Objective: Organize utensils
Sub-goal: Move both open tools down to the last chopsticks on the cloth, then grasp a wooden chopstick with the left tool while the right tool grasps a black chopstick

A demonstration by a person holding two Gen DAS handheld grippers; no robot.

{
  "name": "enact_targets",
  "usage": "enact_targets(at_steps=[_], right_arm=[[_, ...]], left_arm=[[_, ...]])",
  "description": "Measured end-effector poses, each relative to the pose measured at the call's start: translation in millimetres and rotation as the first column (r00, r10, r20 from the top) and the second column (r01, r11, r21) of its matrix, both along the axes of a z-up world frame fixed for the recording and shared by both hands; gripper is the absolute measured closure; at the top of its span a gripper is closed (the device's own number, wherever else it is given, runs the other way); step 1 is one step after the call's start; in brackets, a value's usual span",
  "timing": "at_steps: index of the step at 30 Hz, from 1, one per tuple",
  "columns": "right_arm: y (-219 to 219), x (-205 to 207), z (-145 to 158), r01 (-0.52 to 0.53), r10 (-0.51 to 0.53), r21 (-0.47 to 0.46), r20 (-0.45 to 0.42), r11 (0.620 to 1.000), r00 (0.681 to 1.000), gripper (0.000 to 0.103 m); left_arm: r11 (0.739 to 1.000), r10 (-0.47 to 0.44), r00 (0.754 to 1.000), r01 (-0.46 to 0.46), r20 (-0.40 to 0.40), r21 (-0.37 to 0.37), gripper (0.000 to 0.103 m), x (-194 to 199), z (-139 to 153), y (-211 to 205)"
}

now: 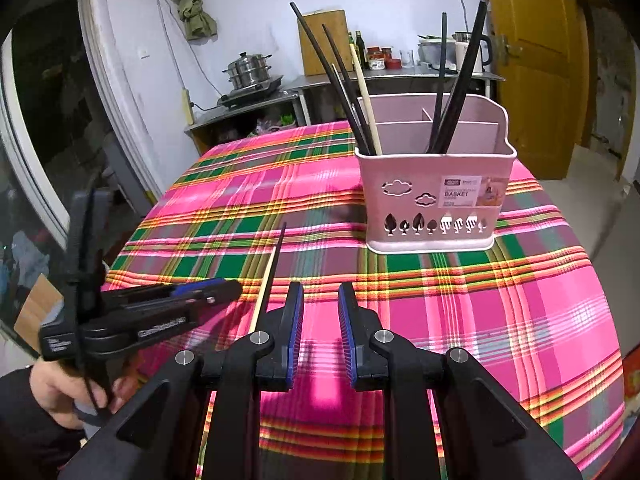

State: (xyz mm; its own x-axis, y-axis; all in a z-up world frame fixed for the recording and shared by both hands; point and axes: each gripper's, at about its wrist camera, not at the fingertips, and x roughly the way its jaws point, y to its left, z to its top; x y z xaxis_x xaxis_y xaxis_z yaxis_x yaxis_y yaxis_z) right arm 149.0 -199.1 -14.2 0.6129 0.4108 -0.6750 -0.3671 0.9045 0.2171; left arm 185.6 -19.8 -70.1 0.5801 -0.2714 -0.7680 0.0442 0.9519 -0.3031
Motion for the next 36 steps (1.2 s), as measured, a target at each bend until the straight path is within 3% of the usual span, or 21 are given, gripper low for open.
enact_targets(at_steps=[5, 11, 20, 25, 28, 34, 36], right_arm=[[-3.8, 4.6, -3.8, 0.009, -0.009, 0.002, -0.009, 1.000, 1.000, 0.085], [-9.2, 7.0, -6.9, 0.019, -0.019, 0.009, -0.013, 1.000, 1.000, 0.085], [-13.0, 5.7, -7.3, 0.026, -0.026, 0.025, -0.013, 0.999, 1.000, 0.085], [-15.0, 5.4, -6.9, 0.032, -0.031, 0.028, -0.013, 0.999, 0.999, 0.085], [-15.9, 4.9, -6.8, 0.034, -0.034, 0.028, -0.013, 0.999, 0.999, 0.085], [-17.2, 4.2, -4.4, 0.033, -0.033, 0.023, -0.009, 0.999, 0.999, 0.085], [-16.7, 4.4, -4.2, 0.033, -0.033, 0.021, -0.009, 0.999, 0.999, 0.085]], left_arm=[[0.999, 0.010, 0.999, -0.008, -0.036, 0.050, 0.077, 10.5, -16.0, -9.9], [0.990, 0.023, 1.000, -0.023, 0.002, 0.137, 0.067, 9.3, -14.6, -18.9], [0.983, 0.044, 0.999, -0.048, 0.028, 0.176, 0.063, 3.4, -16.5, -15.1], [0.979, 0.051, 0.998, -0.054, 0.023, 0.198, 0.054, 5.1, -16.4, -18.1], [0.955, 0.015, 0.999, -0.026, 0.039, 0.296, 0.046, 7.8, -20.0, -34.0], [0.958, 0.026, 0.999, -0.035, 0.039, 0.283, 0.047, 7.5, -20.2, -27.5], [0.961, 0.034, 0.999, -0.043, 0.039, 0.275, 0.064, 4.8, -18.7, -19.1]])
